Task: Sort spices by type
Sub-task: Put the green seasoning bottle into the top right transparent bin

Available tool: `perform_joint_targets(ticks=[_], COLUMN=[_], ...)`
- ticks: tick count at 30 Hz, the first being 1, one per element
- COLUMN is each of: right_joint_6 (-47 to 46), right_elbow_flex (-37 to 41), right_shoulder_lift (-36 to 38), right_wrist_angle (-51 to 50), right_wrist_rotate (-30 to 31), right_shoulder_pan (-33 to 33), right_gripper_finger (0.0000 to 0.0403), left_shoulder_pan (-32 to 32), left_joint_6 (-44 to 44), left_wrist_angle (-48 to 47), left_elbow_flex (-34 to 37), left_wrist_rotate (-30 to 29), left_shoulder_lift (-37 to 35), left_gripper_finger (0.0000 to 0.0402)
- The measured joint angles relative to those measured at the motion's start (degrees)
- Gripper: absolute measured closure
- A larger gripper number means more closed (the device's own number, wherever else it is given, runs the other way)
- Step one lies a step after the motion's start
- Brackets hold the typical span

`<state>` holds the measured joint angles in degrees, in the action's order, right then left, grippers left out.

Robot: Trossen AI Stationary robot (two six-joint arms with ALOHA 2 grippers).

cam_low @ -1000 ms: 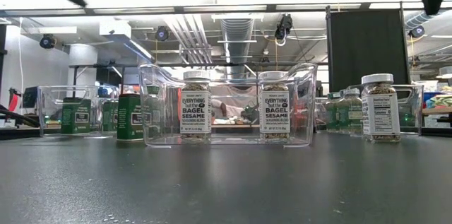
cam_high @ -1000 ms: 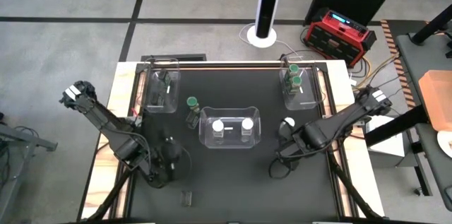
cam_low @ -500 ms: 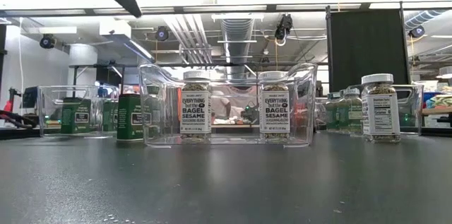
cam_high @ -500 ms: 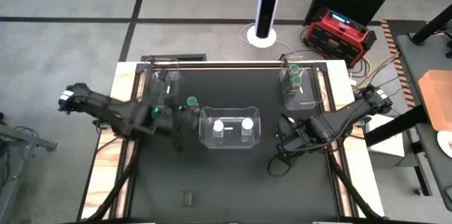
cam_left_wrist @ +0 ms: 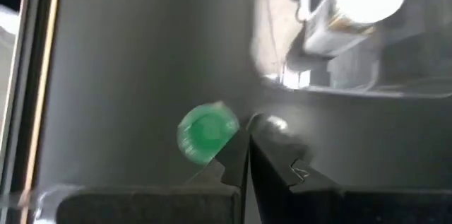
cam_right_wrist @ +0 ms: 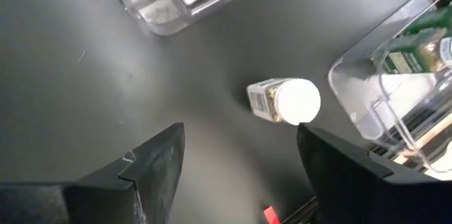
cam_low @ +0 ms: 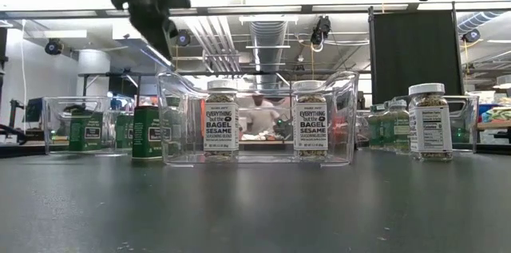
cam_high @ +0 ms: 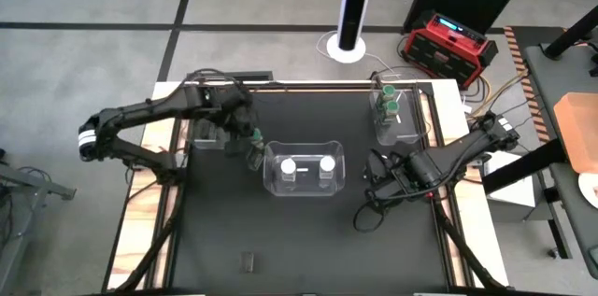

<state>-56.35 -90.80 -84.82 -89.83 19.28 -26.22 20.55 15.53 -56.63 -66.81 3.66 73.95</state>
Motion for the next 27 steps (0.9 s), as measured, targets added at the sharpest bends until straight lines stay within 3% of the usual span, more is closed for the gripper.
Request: perform_joint_targets(ticks=[7,13,20,27], right_joint_6=[0.1,-0.1,-0.2,-0.2], right_elbow_flex=[0.0,0.0,0.0,0.1], right_shoulder_lift=[-0.1,-0.1,-0.1,-0.1], right_wrist_angle=[0.1,0.4,0.6,0.8], right_wrist_rotate=[0.9,1.8,1.8,1.8], right_shoulder_pan=[0.0,0.0,0.0,0.0], right_gripper_finger=[0.0142,0.0135,0.0125,0.0128], left_shoulder_pan=[2.9,2.9,2.9,3.0], left_joint_6=[3.9,3.1,3.1,5.4], left_wrist_angle=[-0.1,0.7,1.9,3.6], left_elbow_flex=[2.2,2.4,2.9,2.9], left_wrist_rotate=[0.0,3.3,2.9,-2.3], left_shoulder_lift=[0.0,0.2,2.9,6.7], left_gripper_finger=[0.0372,0.0281,0.0157,0.0107])
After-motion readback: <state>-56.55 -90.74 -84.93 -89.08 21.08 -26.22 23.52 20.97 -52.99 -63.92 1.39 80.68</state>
